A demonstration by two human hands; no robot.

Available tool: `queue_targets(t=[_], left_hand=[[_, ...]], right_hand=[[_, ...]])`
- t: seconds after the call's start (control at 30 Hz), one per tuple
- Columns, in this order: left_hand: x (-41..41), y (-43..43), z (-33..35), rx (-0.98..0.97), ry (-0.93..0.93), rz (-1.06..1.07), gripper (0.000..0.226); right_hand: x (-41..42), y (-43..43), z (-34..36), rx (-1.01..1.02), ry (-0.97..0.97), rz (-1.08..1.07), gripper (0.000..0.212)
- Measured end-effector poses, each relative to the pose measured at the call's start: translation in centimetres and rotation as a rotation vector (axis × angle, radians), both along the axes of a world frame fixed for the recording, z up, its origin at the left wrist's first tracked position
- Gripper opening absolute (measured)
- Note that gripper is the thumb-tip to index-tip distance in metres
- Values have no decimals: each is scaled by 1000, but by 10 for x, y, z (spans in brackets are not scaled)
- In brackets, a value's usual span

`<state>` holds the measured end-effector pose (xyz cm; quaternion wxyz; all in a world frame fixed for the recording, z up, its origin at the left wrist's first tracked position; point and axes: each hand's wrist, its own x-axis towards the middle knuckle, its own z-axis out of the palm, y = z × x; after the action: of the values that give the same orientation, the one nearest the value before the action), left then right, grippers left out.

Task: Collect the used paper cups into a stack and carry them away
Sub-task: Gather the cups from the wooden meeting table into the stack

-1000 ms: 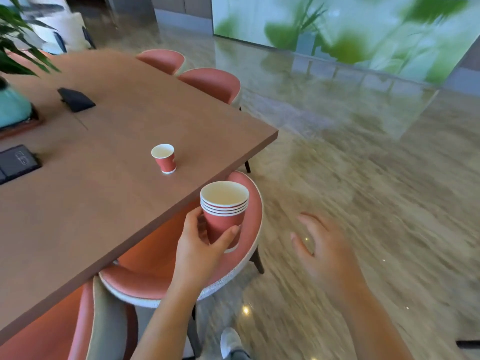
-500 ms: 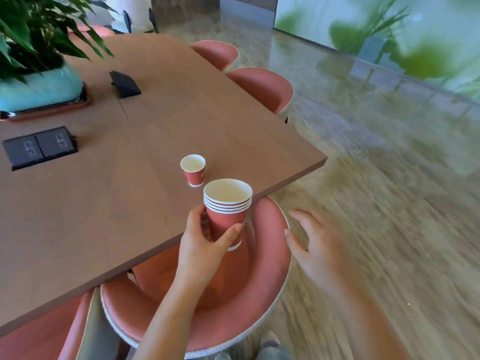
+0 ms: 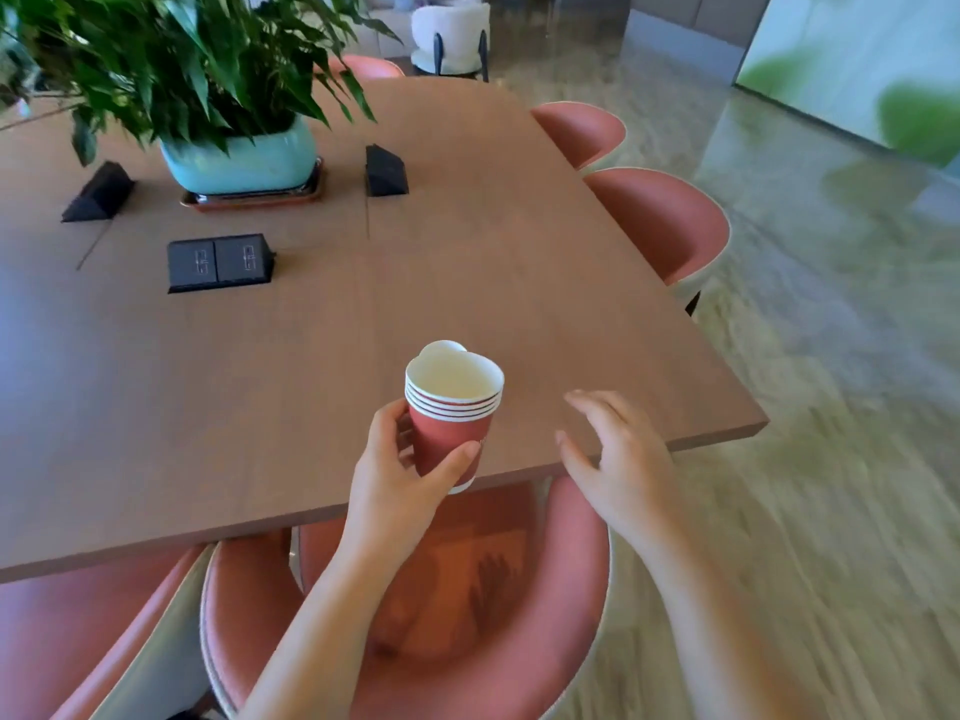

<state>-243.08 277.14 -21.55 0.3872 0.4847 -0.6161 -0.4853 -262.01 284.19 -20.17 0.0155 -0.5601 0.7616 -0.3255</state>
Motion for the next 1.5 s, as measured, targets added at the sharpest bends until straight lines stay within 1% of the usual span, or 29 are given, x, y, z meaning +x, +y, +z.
queue_targets(t=[0.33, 0.53, 0.63, 0.73, 0.83, 0.93, 1.07, 1.17, 1.5], left_hand=[[31, -17, -19, 27, -62, 301, 49], [41, -20, -29, 56, -93, 372, 52], [47, -27, -31, 60, -99, 403, 53], [51, -34, -34, 66, -100, 417, 53], [52, -39, -38, 87, -105, 418, 54], [50, -45, -43, 104, -117, 414, 54], [48, -52, -48, 120, -130, 426, 55], [49, -55, -50, 126, -136, 433, 56], [53, -61, -54, 115, -163, 439, 54]], right_hand=[[-3, -61, -32, 111, -66, 216, 41], [-1, -101, -53, 200, -126, 275, 46], [2, -121, -59, 213, -158, 292, 45], [5, -140, -67, 233, -170, 287, 43], [4, -157, -76, 246, -185, 275, 46], [3, -172, -84, 248, -207, 268, 52], [3, -187, -95, 226, -230, 263, 66], [6, -198, -102, 251, -242, 258, 73], [10, -223, -120, 312, -257, 240, 83]])
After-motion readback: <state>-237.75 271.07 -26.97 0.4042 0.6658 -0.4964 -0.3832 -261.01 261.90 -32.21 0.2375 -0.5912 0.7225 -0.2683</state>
